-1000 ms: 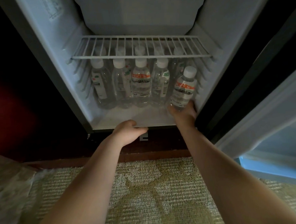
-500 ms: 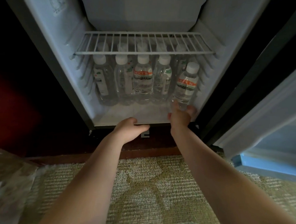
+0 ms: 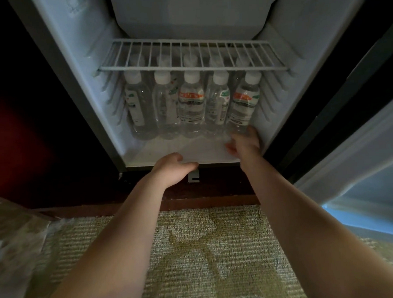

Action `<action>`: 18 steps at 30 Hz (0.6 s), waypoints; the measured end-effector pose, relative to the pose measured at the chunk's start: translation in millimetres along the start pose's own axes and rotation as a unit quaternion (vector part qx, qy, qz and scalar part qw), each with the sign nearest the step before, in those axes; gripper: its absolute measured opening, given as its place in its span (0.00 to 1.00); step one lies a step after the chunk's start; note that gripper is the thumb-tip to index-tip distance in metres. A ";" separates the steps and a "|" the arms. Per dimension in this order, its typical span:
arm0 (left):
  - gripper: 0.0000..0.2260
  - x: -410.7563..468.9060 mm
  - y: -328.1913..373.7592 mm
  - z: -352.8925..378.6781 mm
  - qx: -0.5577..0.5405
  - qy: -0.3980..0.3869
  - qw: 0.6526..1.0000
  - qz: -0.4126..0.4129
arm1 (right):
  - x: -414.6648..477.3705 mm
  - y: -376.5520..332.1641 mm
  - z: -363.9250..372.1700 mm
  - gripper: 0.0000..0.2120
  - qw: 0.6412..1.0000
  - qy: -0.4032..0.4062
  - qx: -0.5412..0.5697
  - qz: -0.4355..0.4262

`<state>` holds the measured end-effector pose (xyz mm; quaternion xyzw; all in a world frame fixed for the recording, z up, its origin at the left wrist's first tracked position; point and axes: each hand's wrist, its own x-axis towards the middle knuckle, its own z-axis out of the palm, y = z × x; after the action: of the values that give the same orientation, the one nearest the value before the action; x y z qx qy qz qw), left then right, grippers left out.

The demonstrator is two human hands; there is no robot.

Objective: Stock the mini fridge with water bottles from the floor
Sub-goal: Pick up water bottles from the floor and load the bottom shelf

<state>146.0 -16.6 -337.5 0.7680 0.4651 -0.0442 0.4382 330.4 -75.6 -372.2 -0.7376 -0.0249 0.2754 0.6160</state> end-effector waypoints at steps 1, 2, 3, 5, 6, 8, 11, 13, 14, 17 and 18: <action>0.30 -0.6 0.5 -0.3 -0.001 0.008 1.000 0.002 | -1.0 -0.5 -0.4 0.12 1.000 0.007 -0.010 -0.002; 0.29 -1.8 1.3 -0.7 -0.003 0.022 1.000 0.007 | -4.1 -0.8 -1.9 0.12 1.000 0.019 -0.018 -0.004; 0.27 -2.9 1.9 -1.4 -0.002 0.042 0.999 0.014 | -6.8 0.0 -3.1 0.13 0.999 0.034 -0.017 -0.007; 0.24 -5.1 4.6 -3.9 0.003 0.089 0.996 0.030 | -15.3 2.2 -6.4 0.08 0.999 0.048 -0.006 -0.008; 0.23 -6.7 6.0 -5.5 0.003 0.106 0.994 0.037 | -20.9 3.3 -7.8 0.06 0.999 0.038 -0.008 -0.009; 0.20 -9.8 8.3 -8.3 0.004 0.119 0.992 0.042 | -30.9 6.4 -8.4 0.05 0.999 0.005 -0.037 -0.023; 0.10 -16.6 7.3 -11.1 0.014 0.056 0.998 0.032 | -42.8 11.0 -6.3 0.05 0.978 -0.044 -0.188 -0.082; 0.10 -26.1 6.0 -11.8 0.066 -0.019 0.998 0.016 | -53.0 11.4 -7.2 0.06 0.925 -0.087 -0.341 -0.145; 0.11 -31.7 4.9 -12.0 0.108 -0.051 0.993 0.008 | -59.7 10.7 -8.3 0.07 0.885 -0.109 -0.417 -0.174; 0.15 -49.5 0.5 -15.7 0.217 -0.084 0.972 -0.004 | -78.7 8.9 -9.3 0.13 0.766 -0.233 -0.573 -0.175; 0.17 -55.8 -1.7 -18.3 0.235 -0.084 0.968 -0.010 | -86.7 7.1 -8.7 0.16 0.729 -0.290 -0.606 -0.133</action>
<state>107.1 -40.9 -300.9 0.8385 0.4107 -0.2208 0.2820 258.6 -117.6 -345.4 -0.8276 -0.4620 0.3172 0.0317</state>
